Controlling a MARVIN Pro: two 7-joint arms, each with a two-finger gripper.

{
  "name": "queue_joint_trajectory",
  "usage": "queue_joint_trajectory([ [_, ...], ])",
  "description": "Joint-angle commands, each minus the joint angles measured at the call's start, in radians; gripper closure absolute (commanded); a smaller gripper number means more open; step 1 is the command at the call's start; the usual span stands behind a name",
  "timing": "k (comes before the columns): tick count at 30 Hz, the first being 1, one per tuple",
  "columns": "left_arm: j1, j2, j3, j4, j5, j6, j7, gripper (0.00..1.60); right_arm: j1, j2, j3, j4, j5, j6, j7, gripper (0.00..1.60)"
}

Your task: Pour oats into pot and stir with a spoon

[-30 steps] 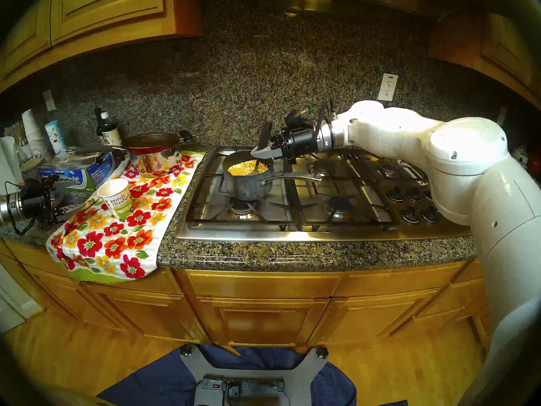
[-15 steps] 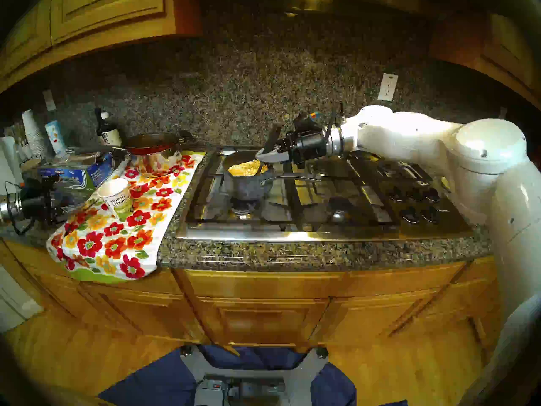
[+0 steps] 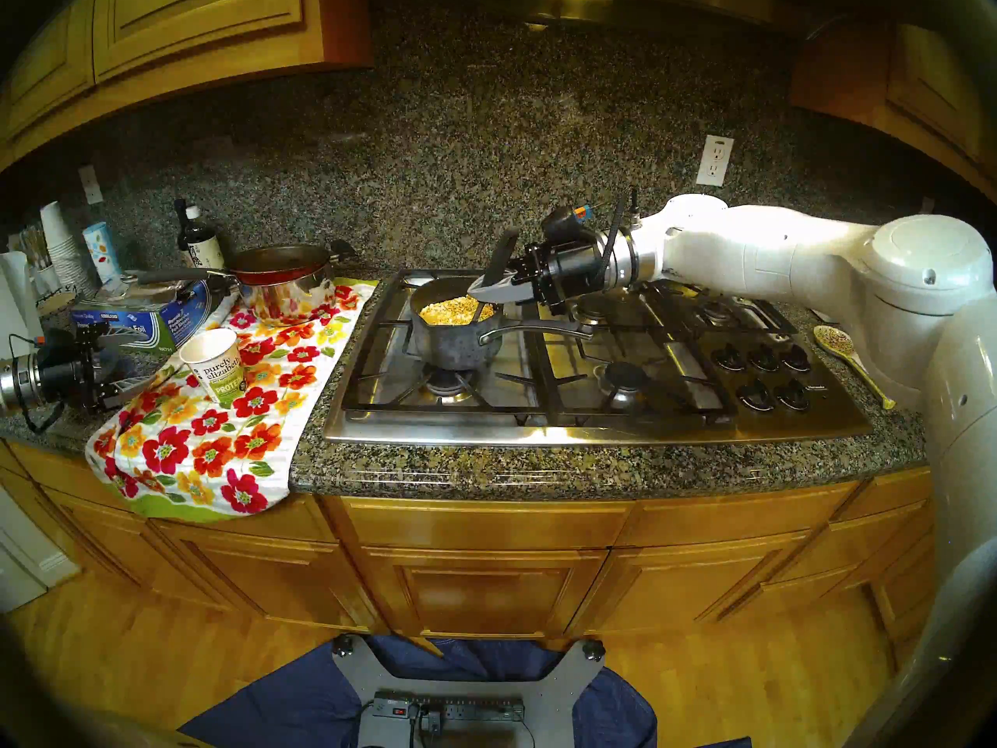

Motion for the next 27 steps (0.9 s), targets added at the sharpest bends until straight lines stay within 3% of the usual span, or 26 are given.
queue_joint_trajectory([
  [1,-0.027,0.022,-0.015,-0.004,-0.023,-0.001,-0.006,0.00,0.043,0.014,0.005,-0.050,-0.020,-0.031,-0.035,1.60],
  [17,-0.026,0.022,-0.014,-0.005,-0.024,-0.001,-0.006,0.00,0.043,0.001,0.007,-0.082,-0.115,-0.198,-0.177,1.60],
  [27,-0.027,0.023,-0.013,-0.004,-0.024,-0.002,-0.006,0.00,0.043,-0.001,0.004,-0.094,-0.156,-0.245,-0.239,1.60],
])
